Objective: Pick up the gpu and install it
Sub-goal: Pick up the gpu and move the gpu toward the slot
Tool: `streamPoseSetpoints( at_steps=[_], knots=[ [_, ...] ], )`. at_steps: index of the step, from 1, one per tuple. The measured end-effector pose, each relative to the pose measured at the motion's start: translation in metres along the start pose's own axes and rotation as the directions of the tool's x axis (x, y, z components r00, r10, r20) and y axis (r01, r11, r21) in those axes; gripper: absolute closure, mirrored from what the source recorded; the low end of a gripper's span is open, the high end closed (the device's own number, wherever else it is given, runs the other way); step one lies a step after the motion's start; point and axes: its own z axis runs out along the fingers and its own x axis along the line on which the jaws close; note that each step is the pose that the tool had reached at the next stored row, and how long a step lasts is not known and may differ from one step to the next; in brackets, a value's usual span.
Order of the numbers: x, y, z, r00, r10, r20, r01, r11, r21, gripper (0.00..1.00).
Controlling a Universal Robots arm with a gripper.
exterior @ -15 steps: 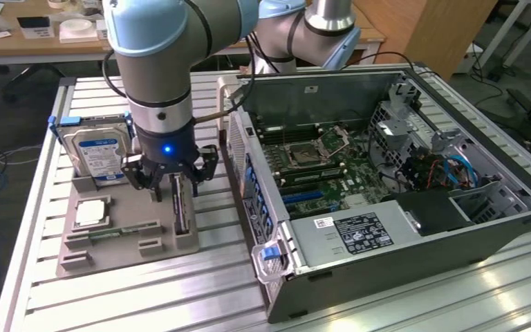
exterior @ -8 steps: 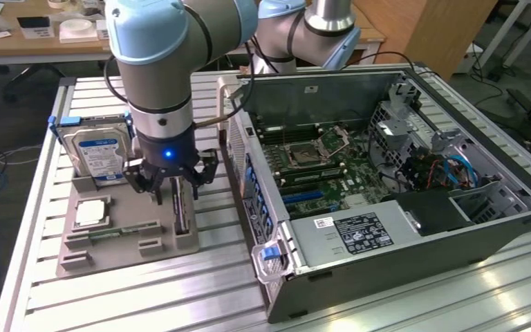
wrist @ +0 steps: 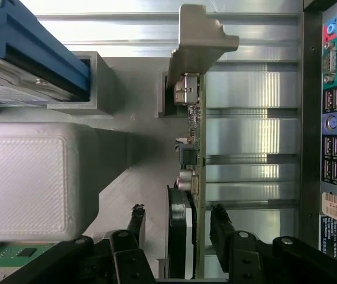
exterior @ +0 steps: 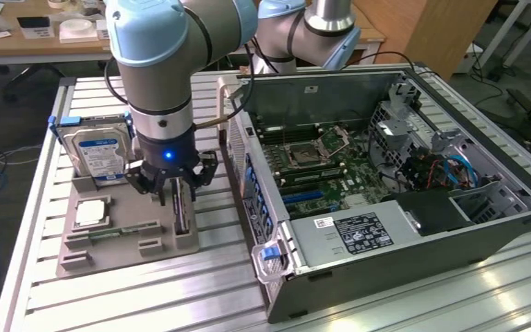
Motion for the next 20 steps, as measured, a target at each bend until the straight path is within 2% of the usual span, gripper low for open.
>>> streamPoseSetpoints(
  at_steps=[3,4,7,8,12,13,20],
  knots=[
    [0.0000,0.0000,0.0002,1.0000,0.000,0.0000,0.000,1.0000,0.0000,0.45],
    [0.0000,0.0000,0.0002,1.0000,0.000,0.0000,0.000,1.0000,0.0000,0.52],
    [0.0000,0.0000,0.0004,1.0000,0.000,0.0000,0.000,1.0000,0.0000,0.54],
    [0.0000,0.0000,0.0004,1.0000,0.000,0.0000,0.000,1.0000,0.0000,0.60],
    [0.0000,0.0000,0.0006,1.0000,0.000,-0.0001,0.000,1.0000,0.0001,0.62],
    [0.0000,0.0000,0.0007,1.0000,0.000,0.0000,0.000,1.0000,0.0000,0.69],
    [-0.0002,0.0000,0.0010,1.0000,0.000,-0.0002,0.000,1.0000,0.0001,0.72]
  ],
)
